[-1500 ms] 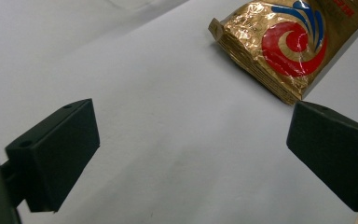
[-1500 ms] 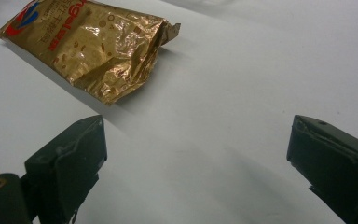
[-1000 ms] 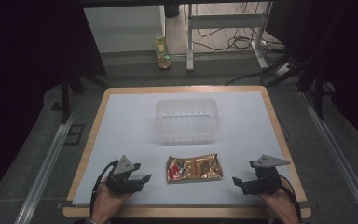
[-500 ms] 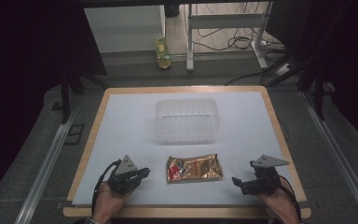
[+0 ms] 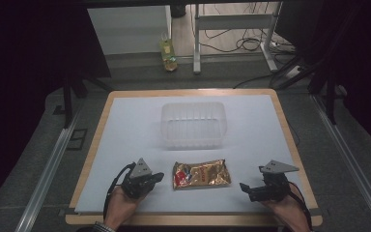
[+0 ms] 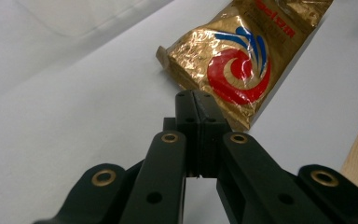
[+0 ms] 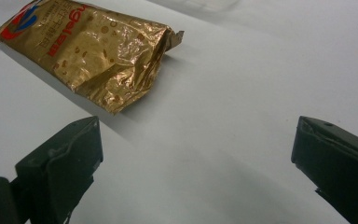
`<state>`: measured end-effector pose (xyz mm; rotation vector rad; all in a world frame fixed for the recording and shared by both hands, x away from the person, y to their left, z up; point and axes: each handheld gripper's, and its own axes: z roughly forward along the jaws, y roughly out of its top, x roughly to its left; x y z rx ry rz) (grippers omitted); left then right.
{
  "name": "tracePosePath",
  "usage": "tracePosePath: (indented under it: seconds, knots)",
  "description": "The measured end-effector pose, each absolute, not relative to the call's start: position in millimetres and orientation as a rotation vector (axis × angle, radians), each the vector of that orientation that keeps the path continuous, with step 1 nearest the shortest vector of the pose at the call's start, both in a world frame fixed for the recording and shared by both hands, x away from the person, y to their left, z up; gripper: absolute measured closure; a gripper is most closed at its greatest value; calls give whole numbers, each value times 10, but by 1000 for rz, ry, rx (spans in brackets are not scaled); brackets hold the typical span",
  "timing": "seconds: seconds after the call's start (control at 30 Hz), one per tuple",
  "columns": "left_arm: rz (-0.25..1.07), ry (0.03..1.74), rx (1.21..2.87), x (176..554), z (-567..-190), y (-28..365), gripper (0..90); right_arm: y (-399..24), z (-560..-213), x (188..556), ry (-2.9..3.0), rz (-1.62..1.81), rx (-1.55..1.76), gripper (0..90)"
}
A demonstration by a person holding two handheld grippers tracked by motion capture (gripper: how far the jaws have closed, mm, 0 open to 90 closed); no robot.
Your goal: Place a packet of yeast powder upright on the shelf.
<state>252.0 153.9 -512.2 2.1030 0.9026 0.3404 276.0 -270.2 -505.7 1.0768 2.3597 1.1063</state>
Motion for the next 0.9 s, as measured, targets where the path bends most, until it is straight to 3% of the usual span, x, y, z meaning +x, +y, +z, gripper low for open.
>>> tracePosePath:
  seconds: [0.9]
  knots:
    - [341,815,2124,2734,-5166,1170,894,-2668,-5038,2763,2353,1075,1082,55]
